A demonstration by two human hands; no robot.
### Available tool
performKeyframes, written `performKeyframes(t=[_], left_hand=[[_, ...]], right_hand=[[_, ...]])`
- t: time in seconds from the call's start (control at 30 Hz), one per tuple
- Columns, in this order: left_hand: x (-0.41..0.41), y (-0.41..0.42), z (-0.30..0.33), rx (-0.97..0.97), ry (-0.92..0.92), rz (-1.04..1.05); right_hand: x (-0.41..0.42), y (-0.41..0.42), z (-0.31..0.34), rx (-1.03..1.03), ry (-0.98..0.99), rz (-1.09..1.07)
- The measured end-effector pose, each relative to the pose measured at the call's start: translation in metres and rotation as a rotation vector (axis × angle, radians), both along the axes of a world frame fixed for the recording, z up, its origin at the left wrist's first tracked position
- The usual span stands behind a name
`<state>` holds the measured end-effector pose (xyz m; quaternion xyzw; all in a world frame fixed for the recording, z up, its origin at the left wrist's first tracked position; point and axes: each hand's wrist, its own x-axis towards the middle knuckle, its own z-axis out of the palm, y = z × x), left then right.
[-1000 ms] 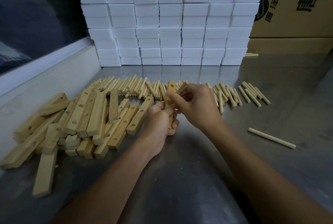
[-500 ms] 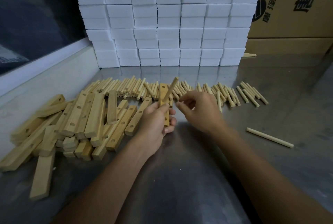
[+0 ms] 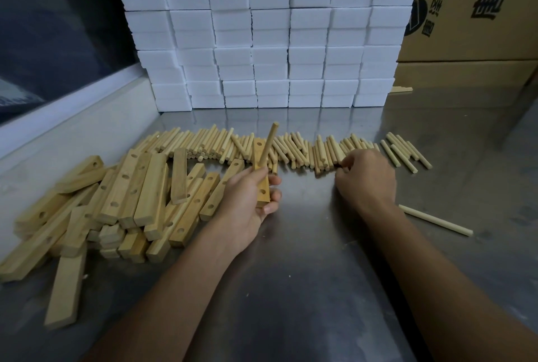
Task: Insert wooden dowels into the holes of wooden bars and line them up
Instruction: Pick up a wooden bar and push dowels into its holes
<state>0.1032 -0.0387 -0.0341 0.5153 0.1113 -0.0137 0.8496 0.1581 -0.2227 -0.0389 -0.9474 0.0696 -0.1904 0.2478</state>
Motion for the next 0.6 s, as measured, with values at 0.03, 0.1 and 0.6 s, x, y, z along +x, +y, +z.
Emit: performKeyframes(t=[0.03, 0.1, 0.6], left_hand=[[0.000, 0.000, 0.000, -0.002, 0.004, -0.001], [0.000, 0.000, 0.001, -0.005, 0.007, -0.006], [-0.004, 0.007, 0.007, -0.123, 0.049, -0.101]], right_hand=[[0.000, 0.000, 0.000, 0.011, 0.014, -0.005], [0.001, -0.002, 0.001, 0.035, 0.039, -0.016], [-0.009, 0.007, 0.010, 0.333, -0.128, 0.120]])
